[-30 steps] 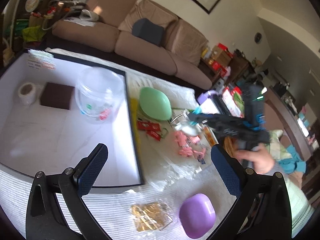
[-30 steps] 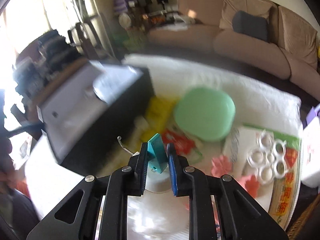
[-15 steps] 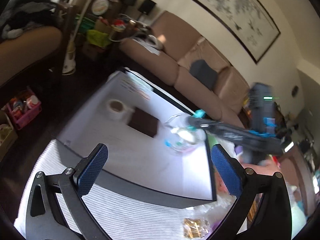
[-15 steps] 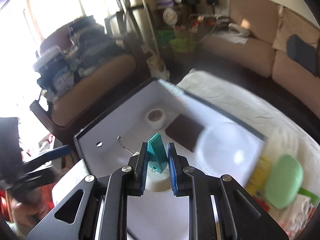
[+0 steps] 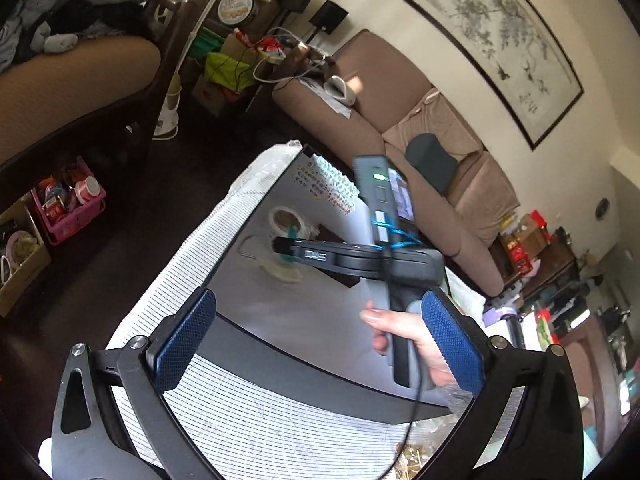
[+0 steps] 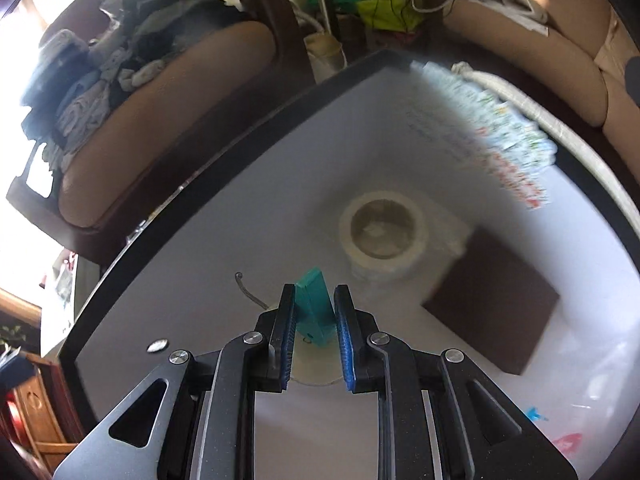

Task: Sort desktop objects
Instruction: 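Carry the teal clip into the white box and open the right tool, then withdraw the right tool from the box back over the table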

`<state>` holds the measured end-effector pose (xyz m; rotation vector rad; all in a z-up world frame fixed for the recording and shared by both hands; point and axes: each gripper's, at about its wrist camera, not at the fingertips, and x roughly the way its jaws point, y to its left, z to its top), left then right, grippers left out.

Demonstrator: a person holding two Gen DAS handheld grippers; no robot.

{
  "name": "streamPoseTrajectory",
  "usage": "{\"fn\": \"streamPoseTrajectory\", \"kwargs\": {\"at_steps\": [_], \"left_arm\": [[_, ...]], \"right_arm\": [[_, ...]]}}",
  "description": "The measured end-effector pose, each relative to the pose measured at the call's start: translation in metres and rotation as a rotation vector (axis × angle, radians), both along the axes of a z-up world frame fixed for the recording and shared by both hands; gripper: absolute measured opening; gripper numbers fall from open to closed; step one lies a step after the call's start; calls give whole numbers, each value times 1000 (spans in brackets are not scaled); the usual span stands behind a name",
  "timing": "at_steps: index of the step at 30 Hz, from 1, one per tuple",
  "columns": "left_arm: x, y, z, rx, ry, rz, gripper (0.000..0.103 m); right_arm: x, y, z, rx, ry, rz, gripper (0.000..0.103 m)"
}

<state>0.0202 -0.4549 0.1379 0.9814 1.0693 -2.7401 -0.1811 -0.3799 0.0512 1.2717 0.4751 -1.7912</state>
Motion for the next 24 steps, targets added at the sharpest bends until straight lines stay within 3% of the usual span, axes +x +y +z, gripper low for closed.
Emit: {"fn": "streamPoseTrajectory", "kwargs": {"at_steps": [4,7,9,12,14,15,16,19,24], "left_arm": [[-1,3,1,8,2,-14,103],[3,-1,1,17,12,2,103],[5,-6,-2,32,10,20,103],[8,-13,-5,62,15,39,103],[9,-14,-5,68,20,47,103],[9,-14,-5,65,20,47,103],[8,-15,-6,63,20,45,103],[6,-14,-7,60,16,34,103],[4,-12,-8,56,10,25,103]], "right_arm": [[8,-6,-14,94,22,61,25],[10,5,-7,50,-14,75,44],[8,18,5,-24,-35,59,44],[-2,38,20,-112,-56,-2,44],[-10,48,23,-142,-92,-44,39],[-12,49,20,-129,-115,-47,27],[-12,48,16,-96,-114,-34,23],[-3,40,4,-10,-75,6,23],[-8,25,-5,1,-91,0,20]]}}
